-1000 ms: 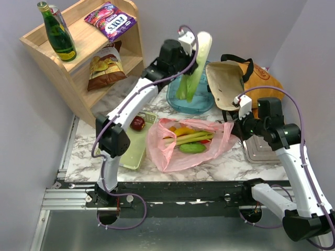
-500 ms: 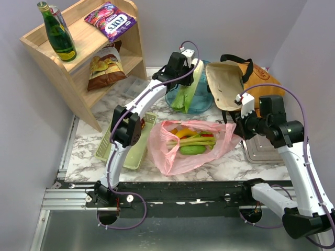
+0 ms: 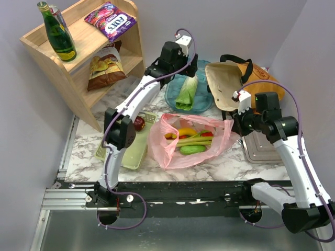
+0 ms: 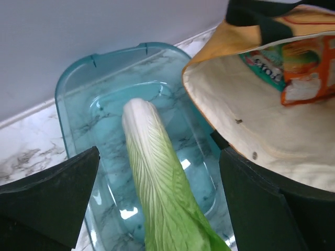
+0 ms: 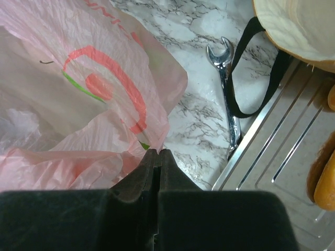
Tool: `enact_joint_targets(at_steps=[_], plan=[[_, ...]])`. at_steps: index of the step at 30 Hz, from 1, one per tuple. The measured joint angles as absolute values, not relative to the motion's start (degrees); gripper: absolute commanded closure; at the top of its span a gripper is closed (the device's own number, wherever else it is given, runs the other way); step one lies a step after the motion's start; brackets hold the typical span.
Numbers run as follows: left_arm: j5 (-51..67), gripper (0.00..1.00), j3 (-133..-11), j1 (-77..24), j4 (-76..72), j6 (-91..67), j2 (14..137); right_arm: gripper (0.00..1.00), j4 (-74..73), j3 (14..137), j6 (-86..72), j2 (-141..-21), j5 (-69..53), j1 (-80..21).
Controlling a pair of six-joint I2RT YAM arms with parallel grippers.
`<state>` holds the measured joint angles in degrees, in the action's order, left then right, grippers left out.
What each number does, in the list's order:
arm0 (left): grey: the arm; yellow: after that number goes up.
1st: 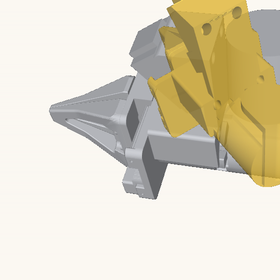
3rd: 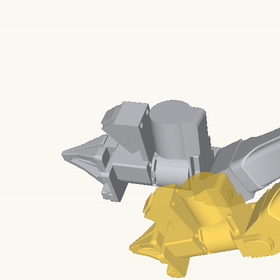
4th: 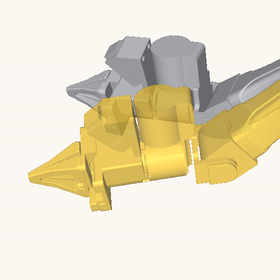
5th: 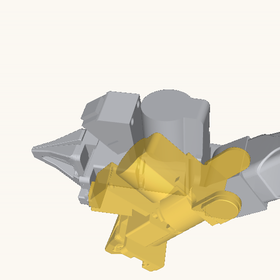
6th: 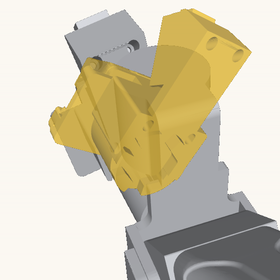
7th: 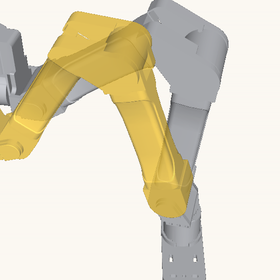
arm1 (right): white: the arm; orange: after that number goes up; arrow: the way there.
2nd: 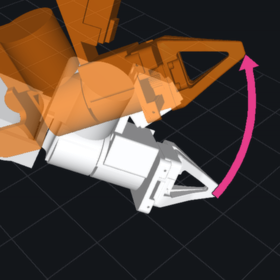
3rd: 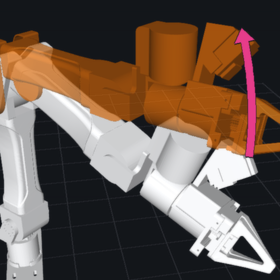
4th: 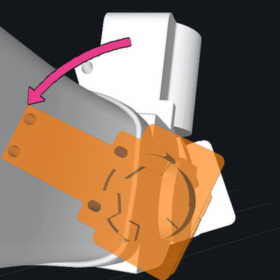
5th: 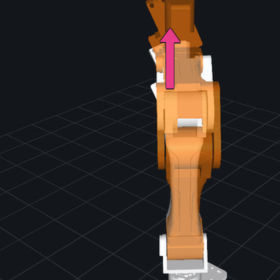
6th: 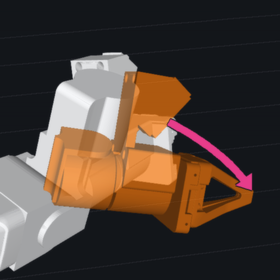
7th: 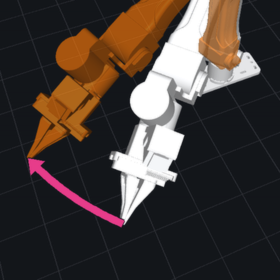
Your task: Untie the knot of the grocery bags and take out the mixed food
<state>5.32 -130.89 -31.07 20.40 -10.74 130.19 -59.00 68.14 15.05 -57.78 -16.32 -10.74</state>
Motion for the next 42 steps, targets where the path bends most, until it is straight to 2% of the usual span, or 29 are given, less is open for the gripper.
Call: enact_joint_targets(at_steps=[5,9,11,14,16,17,21,24,25,27,30,36,39,42], plan=[[10.41,0.01,-121.73,-31.03,19.07,-7.51,116.01,0.99,-56.01,67.55,15.09,-59.51,-17.54,-10.74],[24.95,0.03,-104.40,-30.94,15.33,-1.17,95.09,0.99,-54.33,67.22,15.11,-59.42,-18.63,-10.74],[31.99,0.15,-96.25,-31.83,13.58,3.55,84.73,0.99,-53.63,66.89,15.20,-59.00,-19.20,-10.74],[38.24,0.39,-87.15,-36.21,14.59,13.61,74.96,0.99,-53.54,66.26,16.16,-58.02,-20.53,-10.74],[40.69,0.49,-82.56,-42.04,16.43,20.32,69.71,0.99,-53.69,65.91,17.30,-57.28,-21.76,-10.74],[40.86,0.51,-80.66,-44.07,17.39,22.98,68.90,0.99,-53.76,65.73,17.91,-56.93,-22.22,-10.74],[36.56,0.58,-70.52,-52.03,21.19,32.77,71.46,0.99,-55.05,63.88,21.37,-55.44,-23.49,-10.76],[32.16,0.59,-64.86,-54.59,22.65,35.38,76.90,0.99,-56.77,62.26,23.75,-55.18,-23.53,-10.74],[30.09,0.58,-62.63,-54.89,22.44,35.62,79.20,0.99,-57.10,61.91,24.47,-55.18,-23.53,-10.74],[27.16,0.48,-60.29,-55.02,22.26,35.75,81.95,0.99,-57.78,61.49,25.91,-55.18,-23.49,-10.74],[21.69,0.29,-59.33,-55.29,20.88,35.79,86.26,0.99,-58.72,61.06,27.62,-55.18,-23.35,-10.76],[10.55,0.25,-59.33,-55.64,16.12,36.95,93.06,0.99,-60.12,59.90,29.10,-54.72,-23.03,-10.74],[6.90,0.32,-59.53,-55.64,15.55,37.32,95.46,0.99,-60.40,59.81,29.43,-54.24,-22.98,-10.74],[4.49,0.52,-60.64,-55.66,16.03,37.41,98.13,0.99,-60.51,59.81,29.47,-53.74,-22.79,-10.74]])
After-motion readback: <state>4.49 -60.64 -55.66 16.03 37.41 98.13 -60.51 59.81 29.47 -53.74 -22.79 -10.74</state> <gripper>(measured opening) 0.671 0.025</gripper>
